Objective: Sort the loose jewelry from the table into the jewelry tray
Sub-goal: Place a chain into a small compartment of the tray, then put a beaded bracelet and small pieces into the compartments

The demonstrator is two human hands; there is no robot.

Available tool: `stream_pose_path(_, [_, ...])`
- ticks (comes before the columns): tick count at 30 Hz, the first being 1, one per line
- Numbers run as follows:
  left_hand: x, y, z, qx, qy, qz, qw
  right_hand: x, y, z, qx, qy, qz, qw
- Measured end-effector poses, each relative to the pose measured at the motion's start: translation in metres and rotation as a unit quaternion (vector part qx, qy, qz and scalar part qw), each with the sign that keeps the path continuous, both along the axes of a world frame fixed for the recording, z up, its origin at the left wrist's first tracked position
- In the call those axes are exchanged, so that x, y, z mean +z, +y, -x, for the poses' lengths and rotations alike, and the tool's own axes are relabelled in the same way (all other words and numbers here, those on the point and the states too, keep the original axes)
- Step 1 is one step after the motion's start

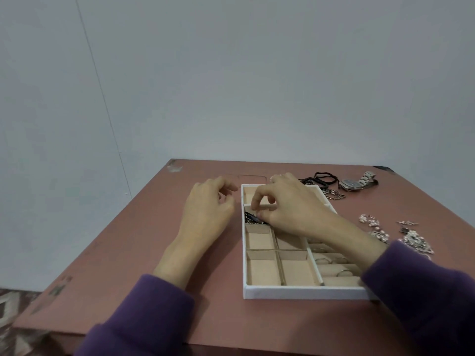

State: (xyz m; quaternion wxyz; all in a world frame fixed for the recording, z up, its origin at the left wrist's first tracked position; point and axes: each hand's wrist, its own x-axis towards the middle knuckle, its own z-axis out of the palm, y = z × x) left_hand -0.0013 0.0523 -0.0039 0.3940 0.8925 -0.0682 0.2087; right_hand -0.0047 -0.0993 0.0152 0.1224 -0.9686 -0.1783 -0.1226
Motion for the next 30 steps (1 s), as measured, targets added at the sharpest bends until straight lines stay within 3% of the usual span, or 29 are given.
stream_pose_path(5, [-0.001, 0.001, -0.001, 0.000, -0.003, -0.005, 1.000, -0.001, 0.000, -0.002, 0.000, -0.040, 0.022, 0.999])
stream_pose_path(10, [0.000, 0.000, 0.001, -0.001, -0.007, -0.012, 1.000, -0.001, -0.003, -0.005, 0.009, -0.022, 0.007, 1.000])
stream_pose_path(17, [0.009, -0.014, 0.018, -0.006, -0.041, 0.013, 0.999, 0.020, -0.056, 0.017, 0.002, -0.016, -0.111, 0.994])
stream_pose_path(24, [0.031, -0.081, 0.043, -0.149, -0.067, -0.017, 0.986, 0.016, -0.156, 0.051, -0.073, -0.003, -0.235, 0.969])
stream_pose_path(30, [0.021, -0.159, 0.035, -0.230, -0.061, -0.128, 0.963, -0.005, -0.193, 0.055, -0.130, -0.006, -0.328, 0.936])
